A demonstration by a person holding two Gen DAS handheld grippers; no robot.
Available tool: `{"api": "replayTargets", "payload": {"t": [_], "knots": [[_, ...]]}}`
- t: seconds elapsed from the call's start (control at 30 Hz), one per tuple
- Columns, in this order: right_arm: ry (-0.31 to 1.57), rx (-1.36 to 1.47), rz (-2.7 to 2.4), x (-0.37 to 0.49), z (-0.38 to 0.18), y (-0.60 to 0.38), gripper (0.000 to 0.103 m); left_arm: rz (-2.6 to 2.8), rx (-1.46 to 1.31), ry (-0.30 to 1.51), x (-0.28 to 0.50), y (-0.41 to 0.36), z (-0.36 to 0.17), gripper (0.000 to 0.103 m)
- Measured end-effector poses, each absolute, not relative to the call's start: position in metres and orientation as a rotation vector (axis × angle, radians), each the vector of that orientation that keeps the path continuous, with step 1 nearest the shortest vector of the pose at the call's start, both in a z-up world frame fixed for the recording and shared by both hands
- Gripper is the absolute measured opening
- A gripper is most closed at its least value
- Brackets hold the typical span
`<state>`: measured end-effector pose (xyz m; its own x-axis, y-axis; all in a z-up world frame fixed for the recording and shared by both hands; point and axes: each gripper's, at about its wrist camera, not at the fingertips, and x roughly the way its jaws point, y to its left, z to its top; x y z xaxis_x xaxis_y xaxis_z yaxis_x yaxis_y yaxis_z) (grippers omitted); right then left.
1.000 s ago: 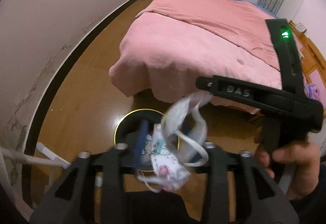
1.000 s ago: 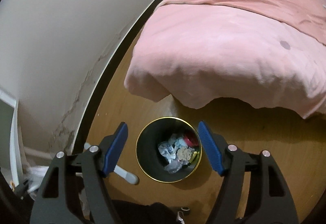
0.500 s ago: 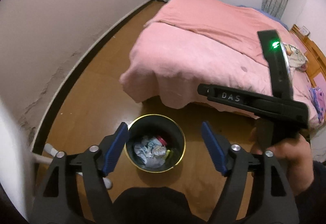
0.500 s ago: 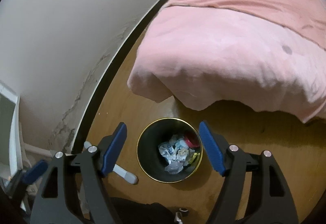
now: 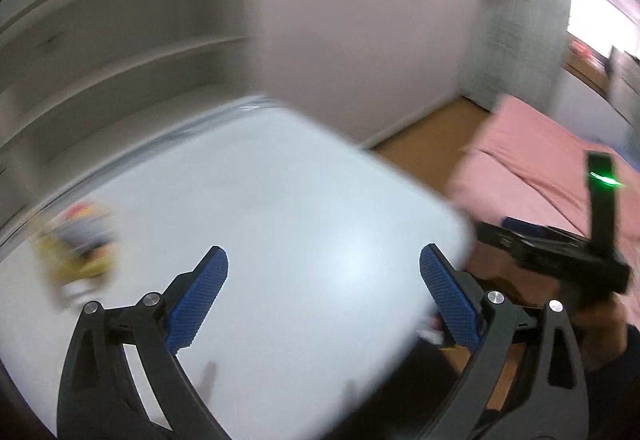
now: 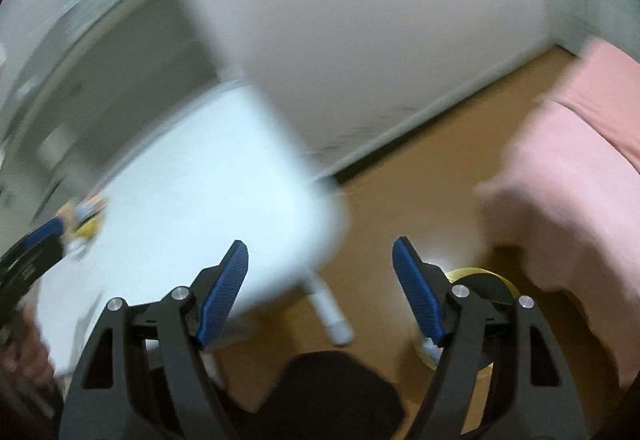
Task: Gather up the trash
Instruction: 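Move both tools back toward the desk, then grasp the grey sock with the right gripper while the left grasps the yellow snack bag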
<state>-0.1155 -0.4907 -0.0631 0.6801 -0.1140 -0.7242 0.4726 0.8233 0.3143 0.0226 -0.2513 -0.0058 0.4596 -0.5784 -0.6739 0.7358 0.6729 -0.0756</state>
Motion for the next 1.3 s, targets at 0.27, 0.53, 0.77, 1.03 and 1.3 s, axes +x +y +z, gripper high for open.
{"api": "replayTargets", "payload": {"t": [0.27, 0.53, 0.77, 1.03, 1.3], "knots": [[0.823, 0.418, 0.065, 0.045, -0.035, -0.364, 0.072, -0.497, 0.125, 0.781, 0.079, -0.107, -0.015, 0.094], [0.951, 0.416, 0.196, 0.175, -0.043, -0.292, 0.07, -0.371, 0.021, 0.868, 0.09, -0.034, -0.041, 0.094], [0.977, 0.366, 0.196, 0.197, -0.047, -0.269, 0.015, -0.346, 0.003, 0.868, 0.115, -0.017, -0.037, 0.094], [0.769, 0.403, 0.188, 0.153, 0.012, -0.287, 0.011, -0.387, -0.057, 0.854, 0.158, -0.062, -0.016, 0.094], [0.773, 0.474, 0.146, 0.108, 0.003, -0.322, 0.011, -0.339, 0.017, 0.883, 0.193, -0.127, -0.027, 0.094]]}}
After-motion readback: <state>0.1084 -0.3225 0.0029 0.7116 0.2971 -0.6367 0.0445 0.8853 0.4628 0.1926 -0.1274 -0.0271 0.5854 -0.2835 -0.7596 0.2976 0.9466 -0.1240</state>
